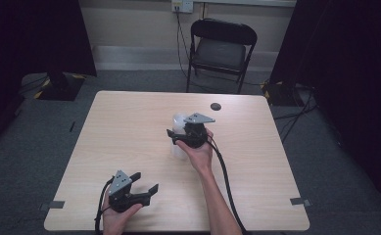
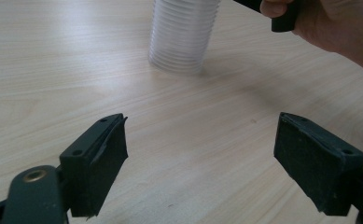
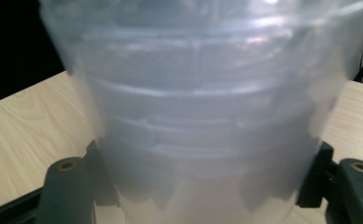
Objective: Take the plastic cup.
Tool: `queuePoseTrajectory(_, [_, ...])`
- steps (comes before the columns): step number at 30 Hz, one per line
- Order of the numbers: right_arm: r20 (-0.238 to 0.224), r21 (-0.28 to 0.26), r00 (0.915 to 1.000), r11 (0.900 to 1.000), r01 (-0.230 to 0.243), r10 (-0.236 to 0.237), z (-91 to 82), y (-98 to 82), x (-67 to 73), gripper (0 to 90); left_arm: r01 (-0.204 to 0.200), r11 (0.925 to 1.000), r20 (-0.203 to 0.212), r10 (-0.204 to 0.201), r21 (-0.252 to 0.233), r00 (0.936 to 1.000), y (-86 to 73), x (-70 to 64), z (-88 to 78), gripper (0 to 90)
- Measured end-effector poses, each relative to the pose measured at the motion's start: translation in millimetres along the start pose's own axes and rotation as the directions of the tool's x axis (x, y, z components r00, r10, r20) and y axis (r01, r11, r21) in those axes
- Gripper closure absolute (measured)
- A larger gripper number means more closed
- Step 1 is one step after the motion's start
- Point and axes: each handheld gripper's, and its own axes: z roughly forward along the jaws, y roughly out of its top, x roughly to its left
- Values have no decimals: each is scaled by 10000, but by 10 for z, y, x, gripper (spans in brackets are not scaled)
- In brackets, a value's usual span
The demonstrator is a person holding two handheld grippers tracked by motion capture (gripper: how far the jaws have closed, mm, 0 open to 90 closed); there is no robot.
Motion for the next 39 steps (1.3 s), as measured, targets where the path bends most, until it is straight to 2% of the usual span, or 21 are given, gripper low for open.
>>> queuePoseTrajectory(10, [15, -102, 10000, 9999, 13, -13, -33, 56, -23, 298, 212, 9997, -153, -213, -72, 9997, -9, 34, -6, 177])
queuePoseTrajectory(17, [-256, -329, 9995, 9993, -166, 157, -70, 105, -49, 304, 70, 10000, -249, -71, -59, 9997, -9, 25, -12, 178])
queuePoseTrajectory(26, [-228, -614, 9997, 9981, -96, 83, -129, 208, -66, 309, 84, 10000, -483, -83, 32, 9988, -9, 38, 2, 183])
queuePoseTrajectory(30, [-233, -671, 9997, 9977, -103, 88, -154, 238, -82, 308, 87, 10000, -466, -86, 18, 9989, -6, 29, 12, 184])
queuePoseTrajectory(33, [-257, -805, 9994, 9964, -267, 247, -176, 263, -97, 308, 79, 10000, -481, -79, -13, 9988, -2, 27, 17, 212])
queuePoseTrajectory(39, [-280, -915, 9991, 9952, -355, 331, -211, 333, -101, 309, -36, 10000, -473, 38, 46, 9989, 9, 15, 28, 211])
